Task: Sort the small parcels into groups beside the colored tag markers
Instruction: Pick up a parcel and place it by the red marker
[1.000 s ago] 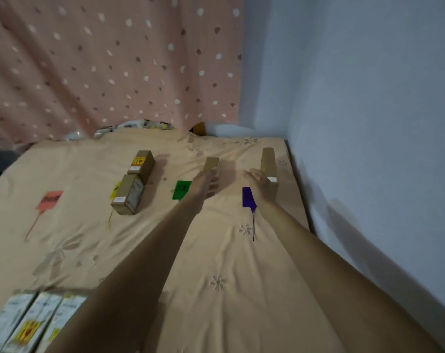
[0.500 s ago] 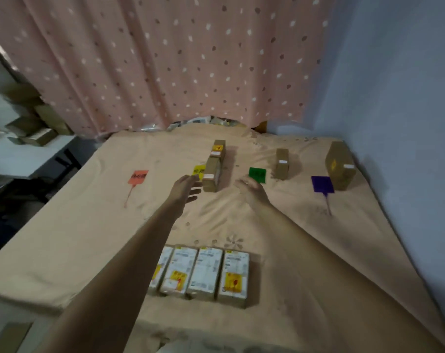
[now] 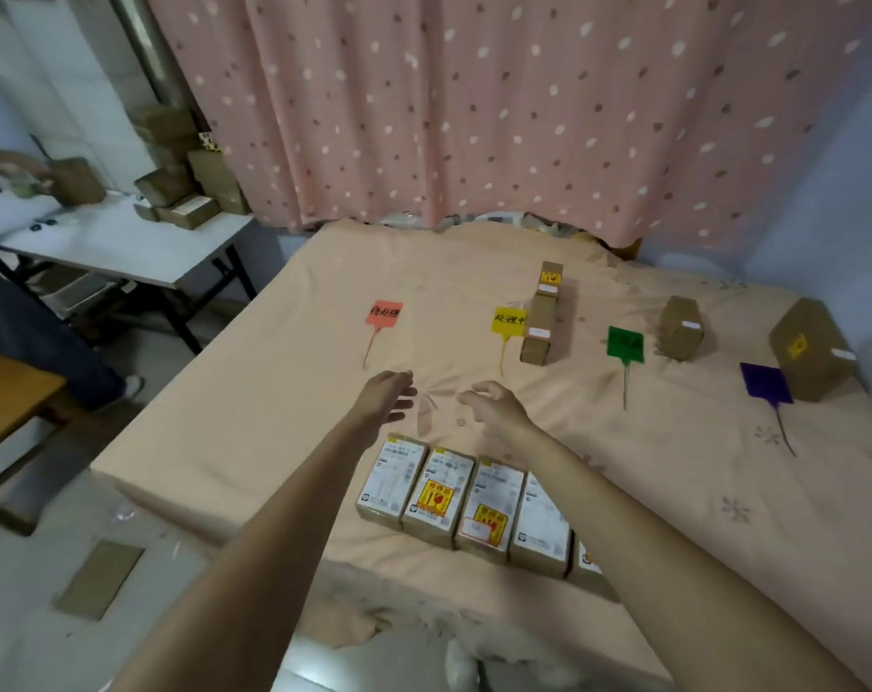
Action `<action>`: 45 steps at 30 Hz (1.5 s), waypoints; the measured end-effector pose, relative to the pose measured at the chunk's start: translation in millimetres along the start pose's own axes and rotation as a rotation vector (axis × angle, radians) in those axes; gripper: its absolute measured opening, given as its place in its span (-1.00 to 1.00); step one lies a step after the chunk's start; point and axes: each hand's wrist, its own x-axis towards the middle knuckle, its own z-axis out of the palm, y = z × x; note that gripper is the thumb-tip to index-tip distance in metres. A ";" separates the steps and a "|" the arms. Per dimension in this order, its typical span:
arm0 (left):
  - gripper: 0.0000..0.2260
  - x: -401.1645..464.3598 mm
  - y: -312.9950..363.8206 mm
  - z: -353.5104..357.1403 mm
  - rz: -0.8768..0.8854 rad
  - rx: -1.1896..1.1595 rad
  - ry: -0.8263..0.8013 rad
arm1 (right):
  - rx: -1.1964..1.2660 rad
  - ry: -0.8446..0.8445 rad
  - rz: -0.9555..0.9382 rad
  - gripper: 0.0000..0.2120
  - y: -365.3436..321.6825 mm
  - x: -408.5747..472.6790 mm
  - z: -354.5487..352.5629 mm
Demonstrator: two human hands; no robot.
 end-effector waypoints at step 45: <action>-0.81 92.0 -124.8 -76.2 -0.417 0.347 -0.450 | -0.325 0.161 0.411 -0.41 31.3 41.0 176.2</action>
